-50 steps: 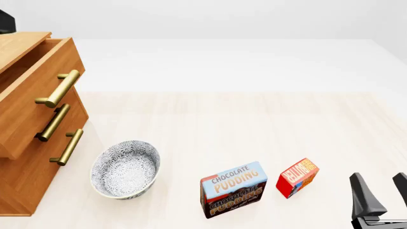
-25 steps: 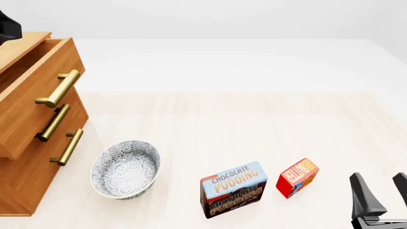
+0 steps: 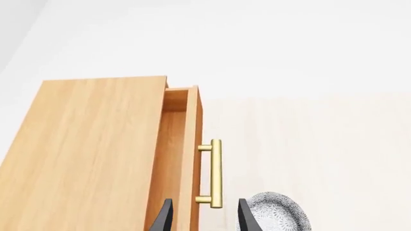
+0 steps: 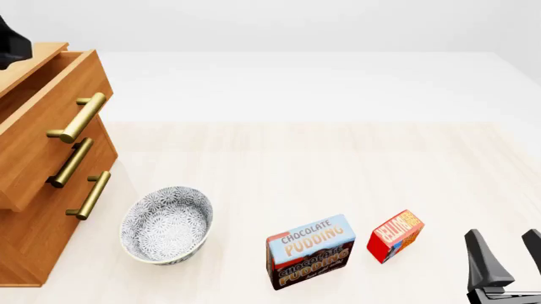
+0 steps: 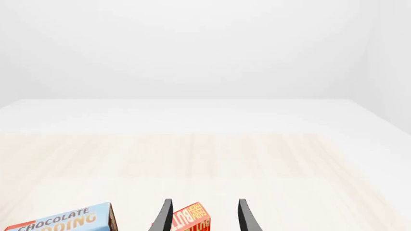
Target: Put the butter at the back in the top drawer of the cabinet and close it.
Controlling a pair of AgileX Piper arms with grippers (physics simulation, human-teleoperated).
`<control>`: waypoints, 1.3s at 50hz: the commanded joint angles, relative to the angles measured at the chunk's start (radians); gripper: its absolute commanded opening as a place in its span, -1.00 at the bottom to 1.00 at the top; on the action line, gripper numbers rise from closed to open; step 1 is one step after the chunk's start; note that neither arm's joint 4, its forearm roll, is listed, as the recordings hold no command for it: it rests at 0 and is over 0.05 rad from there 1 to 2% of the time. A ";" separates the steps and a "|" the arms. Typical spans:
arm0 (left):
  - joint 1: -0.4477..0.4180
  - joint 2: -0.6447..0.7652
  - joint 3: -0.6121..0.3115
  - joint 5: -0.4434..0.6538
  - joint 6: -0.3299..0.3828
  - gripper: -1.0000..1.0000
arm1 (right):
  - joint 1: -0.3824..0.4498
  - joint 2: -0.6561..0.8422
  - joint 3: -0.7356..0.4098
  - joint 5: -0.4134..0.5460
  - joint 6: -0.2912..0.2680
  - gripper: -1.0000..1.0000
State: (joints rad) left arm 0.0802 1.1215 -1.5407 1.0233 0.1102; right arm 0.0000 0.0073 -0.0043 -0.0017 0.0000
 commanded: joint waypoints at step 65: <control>0.025 0.021 0.120 -0.076 -0.002 1.00 | 0.000 0.000 0.000 0.000 0.000 1.00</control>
State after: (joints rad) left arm 0.0992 1.1376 -1.4312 0.9548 0.1048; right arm 0.0000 0.0073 -0.0043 -0.0017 0.0000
